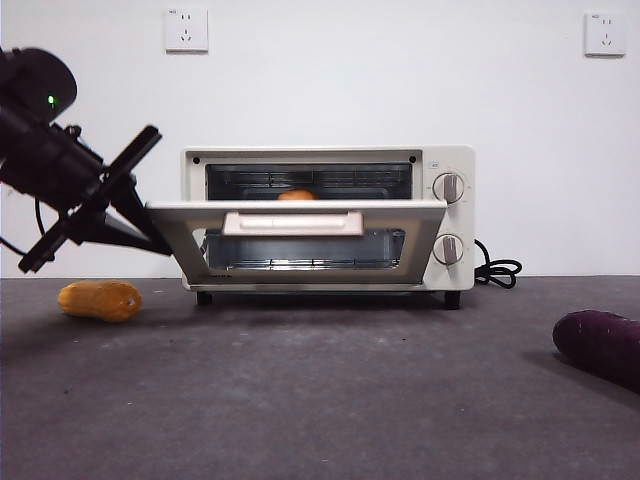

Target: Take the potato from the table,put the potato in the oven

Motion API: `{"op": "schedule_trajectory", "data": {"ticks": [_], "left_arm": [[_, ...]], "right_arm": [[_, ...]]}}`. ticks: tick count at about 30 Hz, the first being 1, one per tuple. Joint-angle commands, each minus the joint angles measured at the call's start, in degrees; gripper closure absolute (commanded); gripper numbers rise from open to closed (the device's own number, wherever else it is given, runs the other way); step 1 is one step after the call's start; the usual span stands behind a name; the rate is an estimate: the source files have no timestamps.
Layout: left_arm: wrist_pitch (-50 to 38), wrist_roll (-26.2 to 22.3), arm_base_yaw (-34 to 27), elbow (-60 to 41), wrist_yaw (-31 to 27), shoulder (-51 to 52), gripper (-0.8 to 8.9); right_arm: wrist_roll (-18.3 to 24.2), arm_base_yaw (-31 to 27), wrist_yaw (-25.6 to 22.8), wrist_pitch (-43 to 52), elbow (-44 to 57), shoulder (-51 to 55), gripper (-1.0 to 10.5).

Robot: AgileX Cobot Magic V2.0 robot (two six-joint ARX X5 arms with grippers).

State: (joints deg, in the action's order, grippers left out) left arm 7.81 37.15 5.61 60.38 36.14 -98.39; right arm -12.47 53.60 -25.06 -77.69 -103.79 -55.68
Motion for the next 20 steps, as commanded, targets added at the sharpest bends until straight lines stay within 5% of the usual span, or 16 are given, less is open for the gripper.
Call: {"op": "schedule_trajectory", "data": {"ticks": [1, 20], "left_arm": [[-0.6, 0.0, 0.4, 1.0, 1.5, 0.6, 8.20], [0.0, 0.1, 0.5, 12.0, -4.9, 0.6, 8.20]], "right_arm": [[-0.8, 0.1, 0.2, -1.2, 0.5, 0.0, 9.5], [-1.0, 0.1, 0.1, -1.2, 0.5, 0.0, 9.5]]}}
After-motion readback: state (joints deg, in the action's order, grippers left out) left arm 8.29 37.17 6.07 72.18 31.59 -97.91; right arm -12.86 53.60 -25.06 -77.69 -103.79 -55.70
